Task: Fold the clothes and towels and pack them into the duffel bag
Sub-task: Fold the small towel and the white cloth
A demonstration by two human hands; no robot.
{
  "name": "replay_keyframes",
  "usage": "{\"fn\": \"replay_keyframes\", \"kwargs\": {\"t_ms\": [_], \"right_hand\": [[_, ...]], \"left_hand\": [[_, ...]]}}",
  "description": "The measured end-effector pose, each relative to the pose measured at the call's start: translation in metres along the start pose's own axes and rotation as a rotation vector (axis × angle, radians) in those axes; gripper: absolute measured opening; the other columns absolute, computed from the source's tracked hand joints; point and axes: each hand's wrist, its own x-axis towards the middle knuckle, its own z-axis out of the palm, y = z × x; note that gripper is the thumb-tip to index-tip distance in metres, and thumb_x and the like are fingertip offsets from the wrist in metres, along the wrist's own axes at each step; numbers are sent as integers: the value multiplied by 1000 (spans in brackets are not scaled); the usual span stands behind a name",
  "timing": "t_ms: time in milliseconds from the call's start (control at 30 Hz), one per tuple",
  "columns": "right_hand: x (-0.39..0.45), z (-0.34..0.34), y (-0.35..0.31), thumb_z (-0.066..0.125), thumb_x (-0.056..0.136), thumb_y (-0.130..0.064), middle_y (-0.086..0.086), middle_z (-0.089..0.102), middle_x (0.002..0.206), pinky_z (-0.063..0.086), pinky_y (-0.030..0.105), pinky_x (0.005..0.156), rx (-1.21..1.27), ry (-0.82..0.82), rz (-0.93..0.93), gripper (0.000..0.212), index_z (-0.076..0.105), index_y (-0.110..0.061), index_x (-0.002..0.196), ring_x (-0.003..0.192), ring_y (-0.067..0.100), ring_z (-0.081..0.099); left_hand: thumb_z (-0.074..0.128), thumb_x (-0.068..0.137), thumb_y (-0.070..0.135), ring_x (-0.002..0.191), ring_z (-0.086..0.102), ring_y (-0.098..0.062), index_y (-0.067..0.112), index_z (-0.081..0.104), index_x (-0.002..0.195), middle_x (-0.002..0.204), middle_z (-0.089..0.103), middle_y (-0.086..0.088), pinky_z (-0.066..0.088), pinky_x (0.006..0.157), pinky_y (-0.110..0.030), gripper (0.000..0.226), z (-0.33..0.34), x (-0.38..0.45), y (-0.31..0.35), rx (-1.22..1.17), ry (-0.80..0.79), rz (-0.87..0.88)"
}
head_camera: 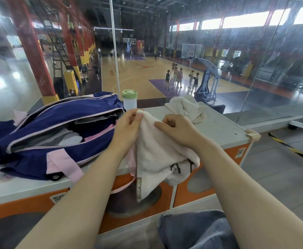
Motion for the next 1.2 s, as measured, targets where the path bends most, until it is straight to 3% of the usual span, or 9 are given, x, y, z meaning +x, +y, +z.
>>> {"fn": "replay_keyframes", "kwargs": {"t_ms": [100,400,567,667,833,900,967,1033,1200], "right_hand": [[-3,-12,13,53,86,-62,-4,32,57,28,32,56,-14,-117,102,55,35,-16,59,54,13,30],[-9,-73,18,42,74,-83,-4,31,57,28,32,60,-395,-507,243,67,30,-21,53,56,15,29],[-8,-126,-4,50,88,-63,-12,38,66,32,21,64,-498,-635,355,49,40,-27,56,59,4,37],[-5,-150,-21,54,90,-55,-12,54,84,37,25,82,-544,-664,351,31,56,-32,69,76,2,49],[7,-179,-52,61,88,-32,-4,56,81,43,29,71,-733,-571,305,19,60,-23,72,75,13,53],[11,-187,-65,52,90,-26,5,61,91,49,34,81,-972,-504,250,15,62,-15,86,83,21,58],[13,-194,-75,44,93,-20,9,62,103,46,37,91,-1201,-288,115,22,60,-11,103,95,25,58],[14,-205,-82,43,93,-19,7,60,97,43,40,93,-1300,-21,-37,16,58,-16,96,98,25,56],[16,-222,-92,47,89,-12,0,51,71,47,30,70,-1219,-68,29,19,51,-16,71,68,19,50]], "left_hand": [[46,101,26,93,56,4,23,64,111,102,64,15,41,77,-16,20,-14,6,4,33,112,13],[40,103,29,94,52,4,18,59,111,105,60,8,40,84,-17,23,-25,6,23,230,160,169],[39,104,27,95,52,-8,15,59,114,107,59,5,37,80,-25,26,-41,22,56,276,241,189],[39,103,27,98,51,-9,18,57,114,107,57,7,35,82,-24,24,-47,31,78,331,240,189],[37,102,27,100,51,-13,16,58,119,109,58,4,35,82,-27,29,-53,40,104,364,260,187],[37,102,28,101,52,-15,15,57,119,110,58,2,36,83,-29,29,-54,42,112,364,266,181],[37,101,28,102,54,-20,12,57,117,110,59,-3,40,83,-33,30,-54,44,119,348,302,181],[37,101,27,102,54,-24,11,57,115,109,59,-6,43,86,-37,29,-53,46,129,314,353,178],[35,99,28,101,57,-29,13,58,118,110,60,-6,49,89,-46,33,-49,52,150,351,359,153]]}}
